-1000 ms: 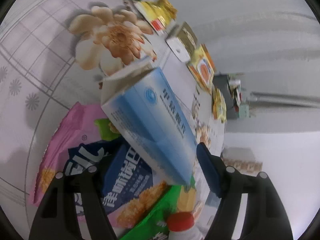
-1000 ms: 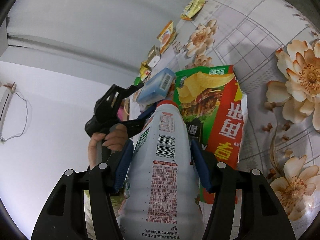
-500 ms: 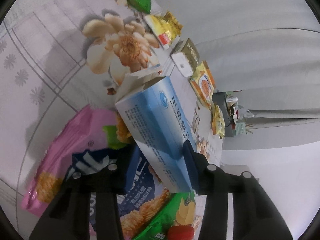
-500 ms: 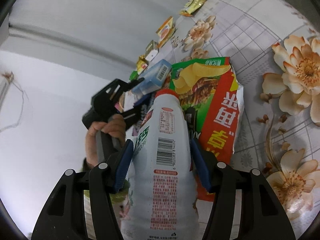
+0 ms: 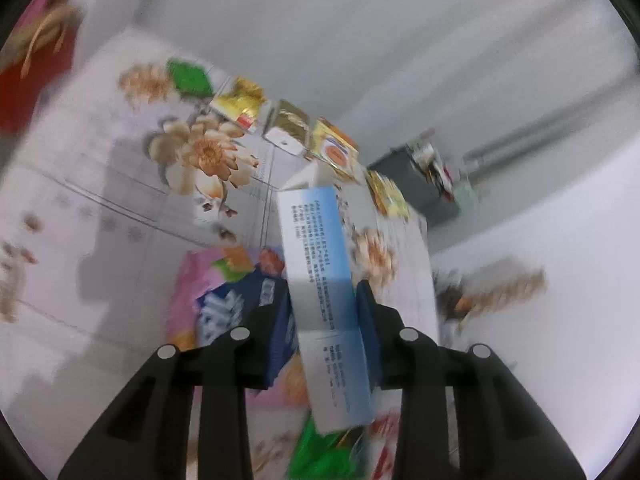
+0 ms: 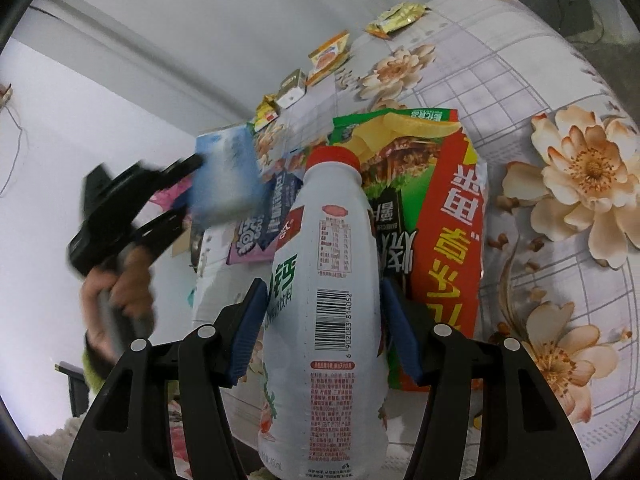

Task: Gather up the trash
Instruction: 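Lift the box with the left gripper while the right lifts the bottle, then carry box and bottle over the blue basket and open both grippers, then move both empty grippers back over the table, then grasp the green chip bag with the right gripper while the left grasps the pink snack bag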

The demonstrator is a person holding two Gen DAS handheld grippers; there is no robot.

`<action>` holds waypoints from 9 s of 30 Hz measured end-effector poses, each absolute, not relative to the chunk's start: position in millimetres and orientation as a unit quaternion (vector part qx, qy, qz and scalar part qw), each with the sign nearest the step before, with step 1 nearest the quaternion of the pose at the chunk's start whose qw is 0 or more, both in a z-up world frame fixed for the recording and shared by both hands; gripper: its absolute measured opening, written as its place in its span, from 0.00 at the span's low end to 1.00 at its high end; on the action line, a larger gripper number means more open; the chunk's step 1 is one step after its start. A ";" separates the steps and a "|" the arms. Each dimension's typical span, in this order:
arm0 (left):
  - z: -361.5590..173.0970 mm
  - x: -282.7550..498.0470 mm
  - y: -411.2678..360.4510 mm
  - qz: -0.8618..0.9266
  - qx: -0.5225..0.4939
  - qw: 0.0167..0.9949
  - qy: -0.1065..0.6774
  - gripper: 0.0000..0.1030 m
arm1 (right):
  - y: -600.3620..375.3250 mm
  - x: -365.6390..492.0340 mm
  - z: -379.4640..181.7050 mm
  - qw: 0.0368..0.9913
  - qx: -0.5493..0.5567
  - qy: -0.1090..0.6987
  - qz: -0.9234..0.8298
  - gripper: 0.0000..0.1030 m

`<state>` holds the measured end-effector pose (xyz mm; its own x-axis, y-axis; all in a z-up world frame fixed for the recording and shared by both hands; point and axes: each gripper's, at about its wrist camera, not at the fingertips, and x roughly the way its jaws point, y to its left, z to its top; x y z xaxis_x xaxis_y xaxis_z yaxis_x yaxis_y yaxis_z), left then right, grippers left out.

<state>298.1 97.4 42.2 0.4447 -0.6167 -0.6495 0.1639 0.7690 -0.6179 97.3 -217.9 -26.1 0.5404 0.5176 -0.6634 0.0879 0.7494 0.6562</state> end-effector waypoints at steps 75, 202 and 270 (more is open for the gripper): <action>32.0 128.2 43.1 -0.249 0.111 0.880 0.389 0.28 | -196.3 83.9 -14.5 0.790 0.343 0.478 0.174 0.54; 58.1 103.7 -194.8 -0.456 0.094 0.802 0.375 0.79 | -408.4 -113.8 -5.0 0.846 0.284 0.359 -0.272 0.88; -38.5 178.0 -19.6 -0.330 0.000 0.822 0.464 0.25 | -254.4 119.3 -68.6 0.730 0.457 0.489 0.139 0.33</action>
<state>178.0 -19.6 -38.5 0.3514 -0.5427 -0.7629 0.5434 0.7818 -0.3058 119.3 -254.4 -68.6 0.4837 0.6495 -0.5867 0.2429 0.5444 0.8029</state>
